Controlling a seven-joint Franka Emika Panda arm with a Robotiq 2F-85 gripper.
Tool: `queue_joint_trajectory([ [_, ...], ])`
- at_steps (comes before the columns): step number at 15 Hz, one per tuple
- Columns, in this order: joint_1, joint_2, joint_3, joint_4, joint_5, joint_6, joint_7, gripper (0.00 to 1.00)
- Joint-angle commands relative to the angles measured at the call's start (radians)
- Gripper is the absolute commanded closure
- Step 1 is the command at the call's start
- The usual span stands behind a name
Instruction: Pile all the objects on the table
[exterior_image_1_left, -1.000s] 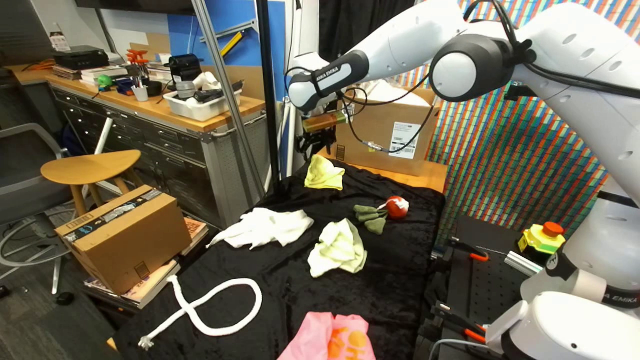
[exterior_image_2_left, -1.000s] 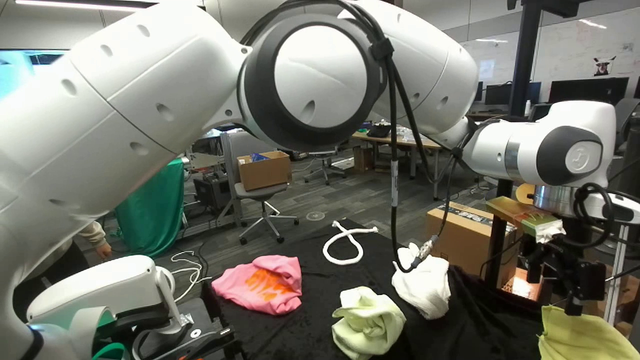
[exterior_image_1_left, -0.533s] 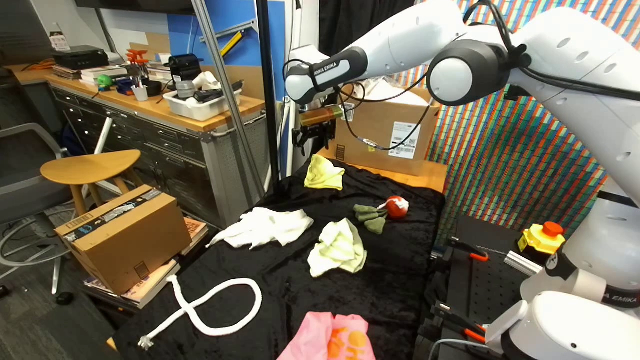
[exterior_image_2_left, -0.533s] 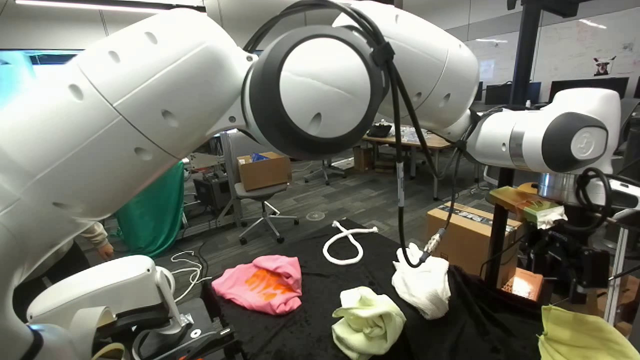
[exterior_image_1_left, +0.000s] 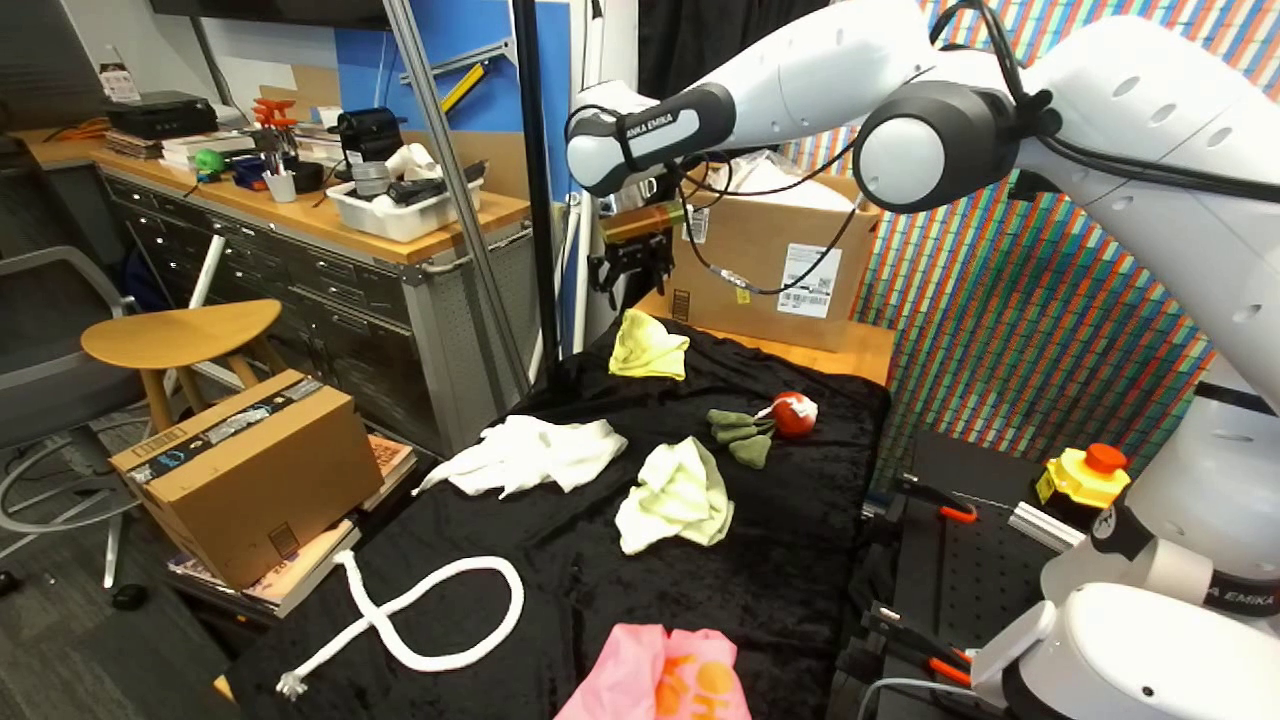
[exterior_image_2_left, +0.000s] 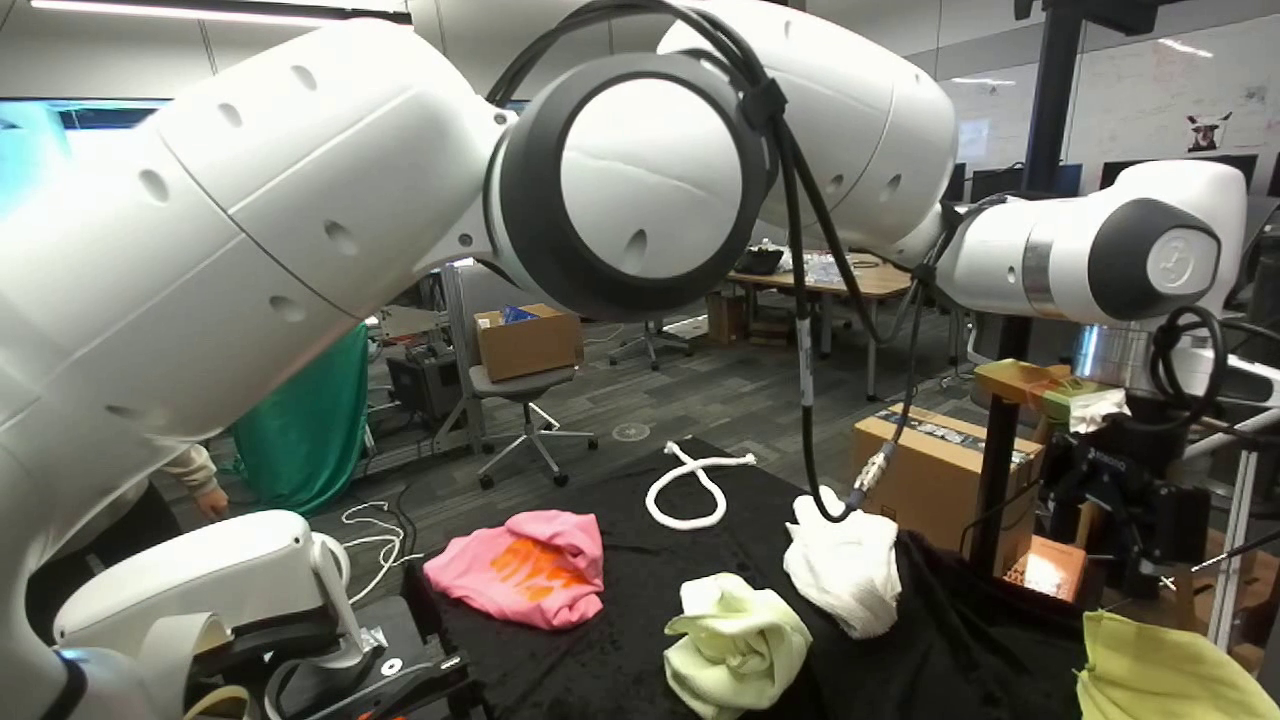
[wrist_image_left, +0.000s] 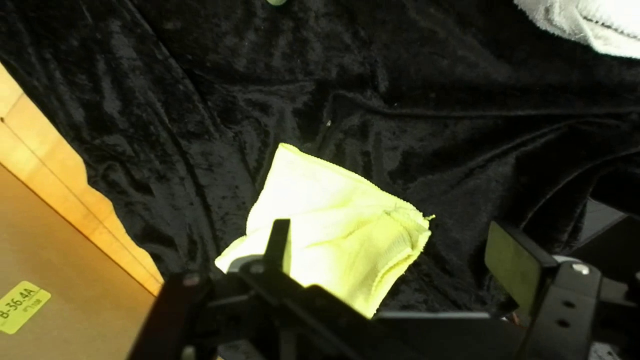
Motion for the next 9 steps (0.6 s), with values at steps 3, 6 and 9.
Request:
queue_joint_trajectory([
  [3, -0.012, 0.036, 0.009, 0.094, 0.026, -0.112, -0.002, 0.0],
  [6, -0.016, 0.037, 0.015, 0.109, 0.035, -0.147, -0.003, 0.0],
  [9, -0.021, 0.037, 0.029, 0.113, 0.033, -0.136, -0.007, 0.0],
])
